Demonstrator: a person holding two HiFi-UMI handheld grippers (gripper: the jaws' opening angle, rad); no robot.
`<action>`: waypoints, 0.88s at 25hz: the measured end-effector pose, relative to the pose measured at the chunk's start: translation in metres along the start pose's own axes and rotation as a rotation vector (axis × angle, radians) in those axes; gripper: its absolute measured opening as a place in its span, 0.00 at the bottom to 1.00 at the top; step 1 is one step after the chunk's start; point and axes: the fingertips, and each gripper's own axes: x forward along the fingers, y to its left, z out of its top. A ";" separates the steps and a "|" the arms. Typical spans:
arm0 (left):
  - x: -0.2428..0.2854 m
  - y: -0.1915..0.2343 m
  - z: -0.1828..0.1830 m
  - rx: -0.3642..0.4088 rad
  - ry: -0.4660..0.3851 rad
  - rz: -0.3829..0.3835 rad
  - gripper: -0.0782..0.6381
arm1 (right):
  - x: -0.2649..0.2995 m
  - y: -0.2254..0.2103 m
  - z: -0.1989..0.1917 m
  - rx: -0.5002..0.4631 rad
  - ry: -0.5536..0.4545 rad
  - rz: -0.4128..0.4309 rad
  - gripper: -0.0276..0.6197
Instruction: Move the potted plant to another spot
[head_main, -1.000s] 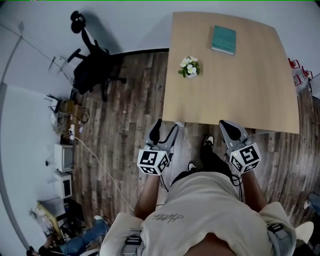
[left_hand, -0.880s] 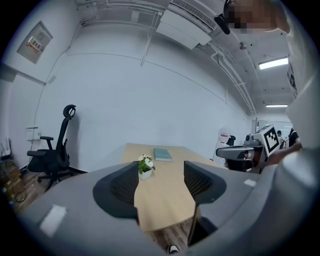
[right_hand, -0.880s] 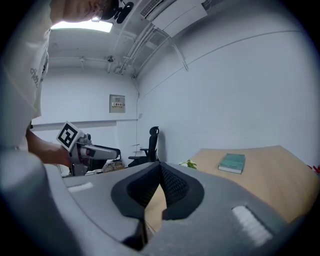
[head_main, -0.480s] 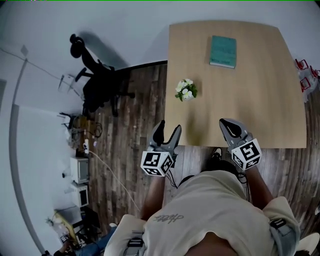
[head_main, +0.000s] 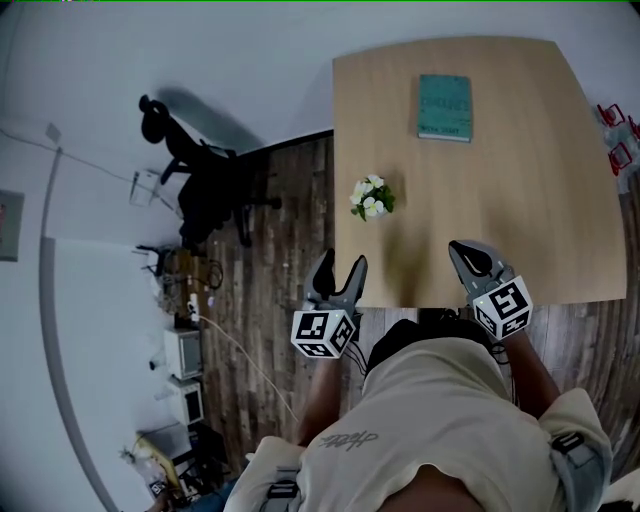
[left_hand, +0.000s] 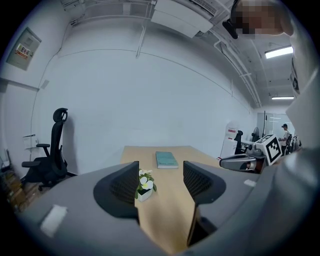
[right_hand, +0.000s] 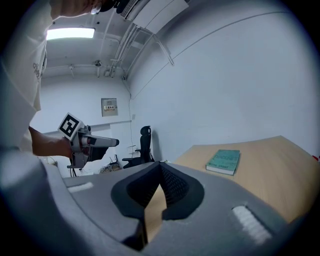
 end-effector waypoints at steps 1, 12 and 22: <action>0.002 0.000 0.001 0.000 0.001 -0.001 0.51 | 0.001 -0.002 0.001 0.003 -0.001 -0.003 0.05; 0.040 0.024 -0.004 -0.050 0.011 -0.074 0.51 | 0.010 -0.022 0.006 0.021 -0.009 -0.124 0.05; 0.069 0.056 0.011 0.003 0.000 -0.167 0.52 | 0.047 -0.007 0.044 -0.007 -0.033 -0.178 0.05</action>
